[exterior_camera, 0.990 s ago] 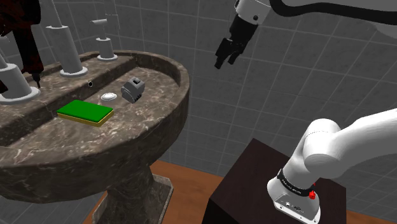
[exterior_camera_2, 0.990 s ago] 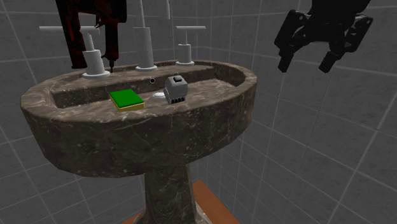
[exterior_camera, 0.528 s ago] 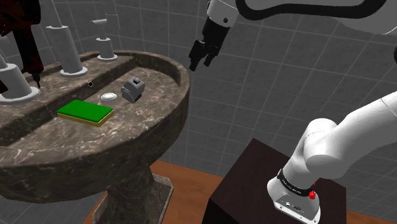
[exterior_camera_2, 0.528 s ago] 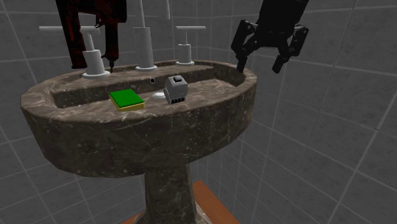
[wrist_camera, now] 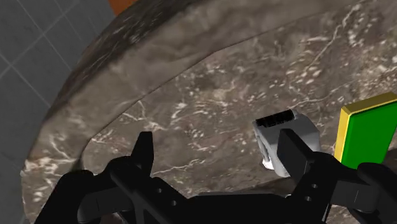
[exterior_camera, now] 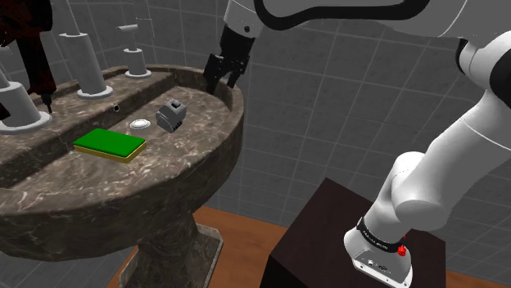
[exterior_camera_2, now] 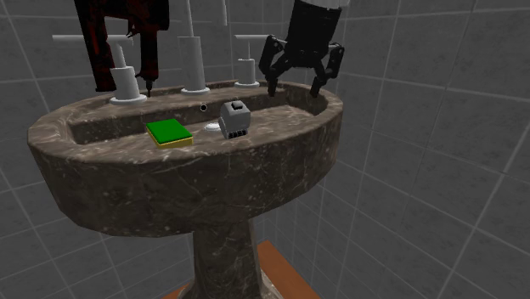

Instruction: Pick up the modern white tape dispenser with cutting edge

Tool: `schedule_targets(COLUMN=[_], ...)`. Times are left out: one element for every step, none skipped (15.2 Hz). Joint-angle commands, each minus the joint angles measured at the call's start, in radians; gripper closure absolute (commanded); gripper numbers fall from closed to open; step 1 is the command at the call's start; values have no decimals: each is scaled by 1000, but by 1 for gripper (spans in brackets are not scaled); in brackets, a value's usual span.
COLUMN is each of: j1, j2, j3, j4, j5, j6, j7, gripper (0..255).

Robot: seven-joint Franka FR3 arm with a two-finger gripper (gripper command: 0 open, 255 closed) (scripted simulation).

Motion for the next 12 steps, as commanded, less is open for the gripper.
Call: schedule_targets(j1=[13,18,24,31,38,45,53,61,71,81,84,83], j2=[71,105,139,174,209,245,281,319,357,396,402,399], j3=[19,27,35,42,50,57,64,70,76,82,82,82], j4=[67,101,135,172,210,249,290,334,379,427,435,418], j5=[-5,-9,-13,-18,-24,-31,-38,-46,-54,-63,-64,-63], j6=[9,12,13,14,14,12,9,5,-1,-8,-9,5], j7=[11,14,18,21,25,28,32,36,40,44,44,43], gripper=[0,0,0,0,0,0,0,0,0,0,0,0])
